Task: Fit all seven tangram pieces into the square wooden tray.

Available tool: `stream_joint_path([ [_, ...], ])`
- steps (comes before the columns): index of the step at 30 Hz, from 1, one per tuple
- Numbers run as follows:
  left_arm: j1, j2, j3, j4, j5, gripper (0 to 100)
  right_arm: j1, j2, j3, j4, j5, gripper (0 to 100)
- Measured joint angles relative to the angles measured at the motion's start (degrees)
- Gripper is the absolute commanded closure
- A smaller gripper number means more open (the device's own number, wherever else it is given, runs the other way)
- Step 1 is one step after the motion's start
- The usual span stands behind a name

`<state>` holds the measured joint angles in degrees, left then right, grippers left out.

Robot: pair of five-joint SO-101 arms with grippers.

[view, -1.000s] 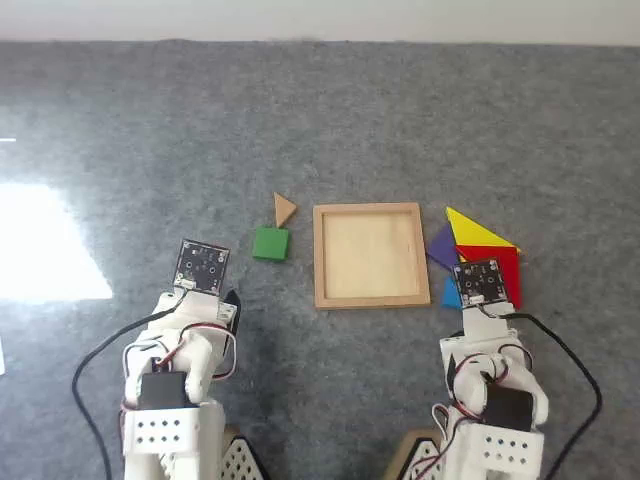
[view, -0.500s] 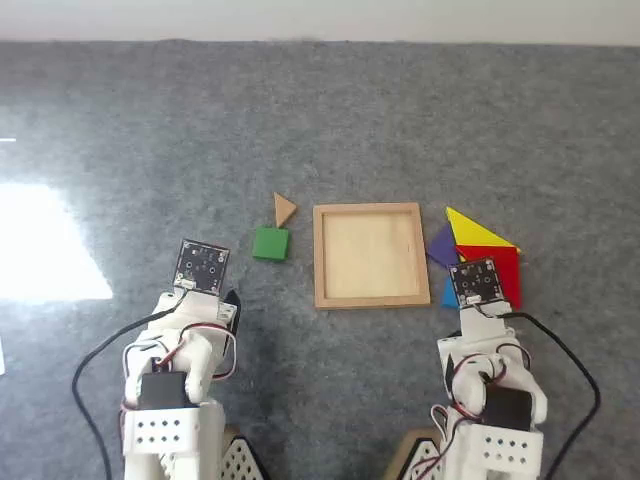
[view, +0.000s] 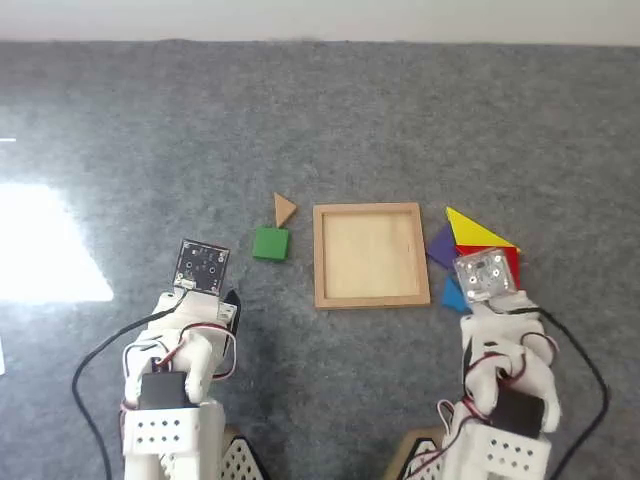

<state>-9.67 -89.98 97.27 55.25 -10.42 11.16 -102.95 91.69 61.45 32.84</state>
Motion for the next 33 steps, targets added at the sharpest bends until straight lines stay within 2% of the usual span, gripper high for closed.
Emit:
stream_joint_path([
  [4, 0.0, 0.0, 0.0, 0.0, 0.0, 85, -0.2, 0.6, -9.0, 0.1, 0.1, 87.7],
  [8, 0.0, 0.0, 0.0, 0.0, 0.0, 85, -0.8, 11.5, -17.8, -1.4, 0.1, 86.4],
  [13, 0.0, 0.0, 0.0, 0.0, 0.0, 85, -4.7, 37.7, -31.6, -3.3, -4.7, 85.7],
  [17, 0.0, 0.0, 0.0, 0.0, 0.0, 85, -7.9, 63.2, -45.5, -3.3, -5.9, 80.6],
  [21, 0.0, 0.0, 0.0, 0.0, 0.0, 85, -7.5, 88.6, -57.2, -0.9, 1.8, 75.7],
  [24, 0.0, 0.0, 0.0, 0.0, 0.0, 85, -7.1, 100.6, -60.9, -0.4, 7.0, 74.2],
  [33, 0.0, 0.0, 0.0, 0.0, 0.0, 85, -6.7, 105.0, -62.3, -0.8, 16.4, 74.2],
])
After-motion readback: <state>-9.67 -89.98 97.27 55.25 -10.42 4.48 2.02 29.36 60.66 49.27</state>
